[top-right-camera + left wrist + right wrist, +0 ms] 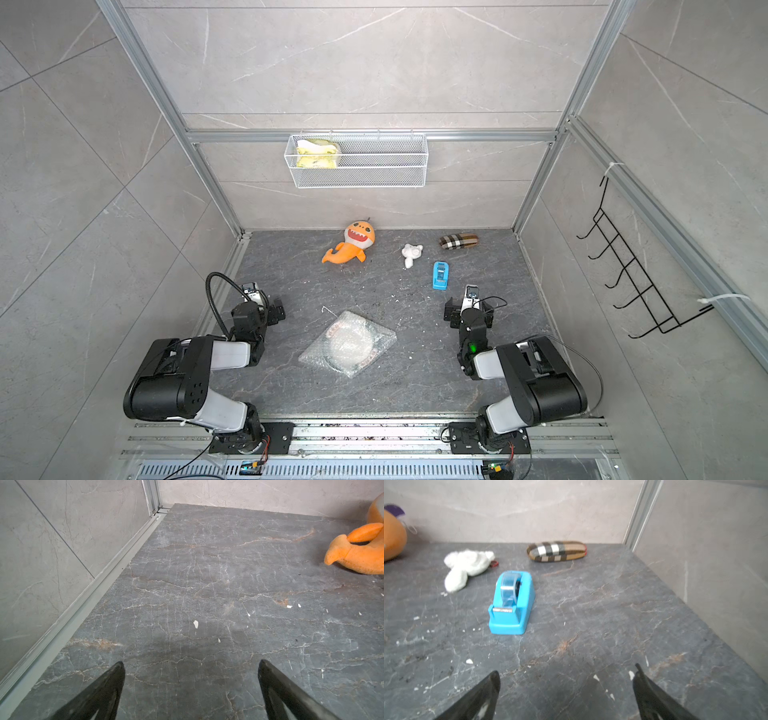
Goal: Wrap dinner plates in bubble wrap
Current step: Reset both arms
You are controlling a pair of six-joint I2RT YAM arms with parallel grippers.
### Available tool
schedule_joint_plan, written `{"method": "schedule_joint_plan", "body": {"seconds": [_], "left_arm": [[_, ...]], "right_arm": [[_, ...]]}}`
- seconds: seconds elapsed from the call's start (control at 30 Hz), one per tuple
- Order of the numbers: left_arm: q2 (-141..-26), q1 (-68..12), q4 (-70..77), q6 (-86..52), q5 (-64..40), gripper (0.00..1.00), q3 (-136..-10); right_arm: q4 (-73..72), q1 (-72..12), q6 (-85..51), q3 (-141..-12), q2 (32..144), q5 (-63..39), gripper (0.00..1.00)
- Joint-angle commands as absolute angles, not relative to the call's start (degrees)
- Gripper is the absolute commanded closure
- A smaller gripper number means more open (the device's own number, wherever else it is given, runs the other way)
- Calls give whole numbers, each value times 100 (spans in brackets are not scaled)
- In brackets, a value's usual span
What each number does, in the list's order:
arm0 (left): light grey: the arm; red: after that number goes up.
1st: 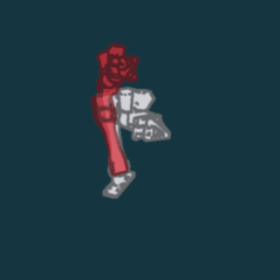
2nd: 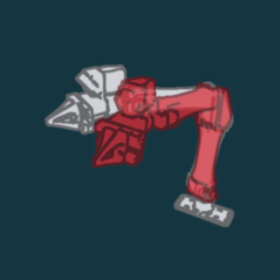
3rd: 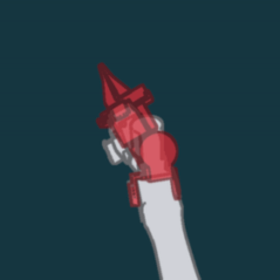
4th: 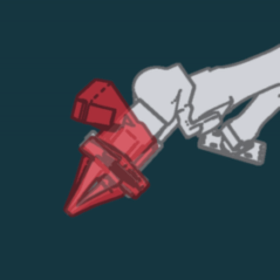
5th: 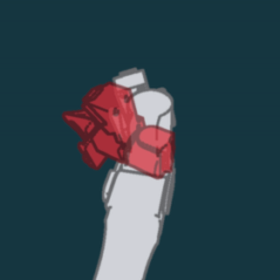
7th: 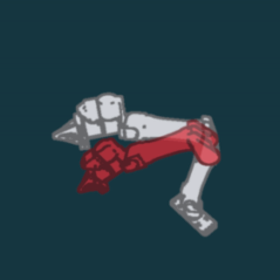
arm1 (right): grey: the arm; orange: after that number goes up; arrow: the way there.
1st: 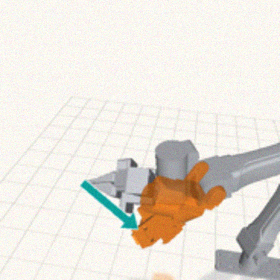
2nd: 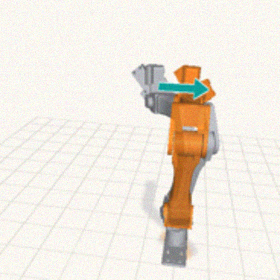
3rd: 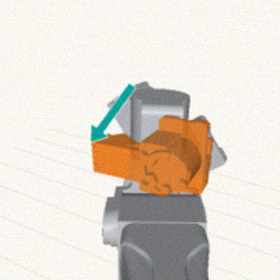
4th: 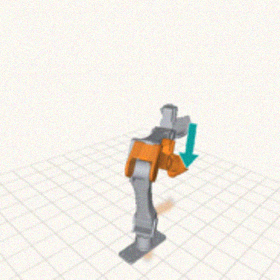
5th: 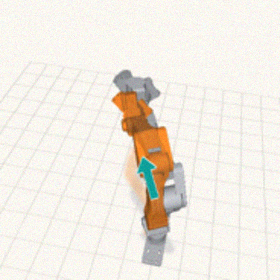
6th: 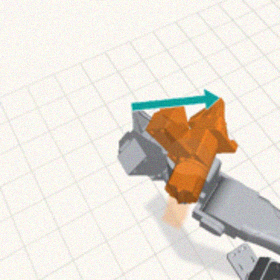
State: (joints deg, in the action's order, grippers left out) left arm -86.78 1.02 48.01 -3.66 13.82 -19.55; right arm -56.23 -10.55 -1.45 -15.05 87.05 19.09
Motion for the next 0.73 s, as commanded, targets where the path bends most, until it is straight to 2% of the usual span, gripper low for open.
{"method": "schedule_joint_plan", "body": {"seconds": [0.0, 0.07, 0.7], "left_arm": [[-8605, 132, 4928, -263, 1319, 0, -2009], [-8622, 132, 4990, -255, 1346, 0, -2001], [-8596, 130, 4999, -248, 1350, 0, -1978]], "right_arm": [[-5572, -779, -192, -1905, 8844, 1484, 0], [-5115, -714, -269, -1977, 8670, 1397, 0], [-5306, -713, -219, -1933, 8715, 1416, 0]]}}
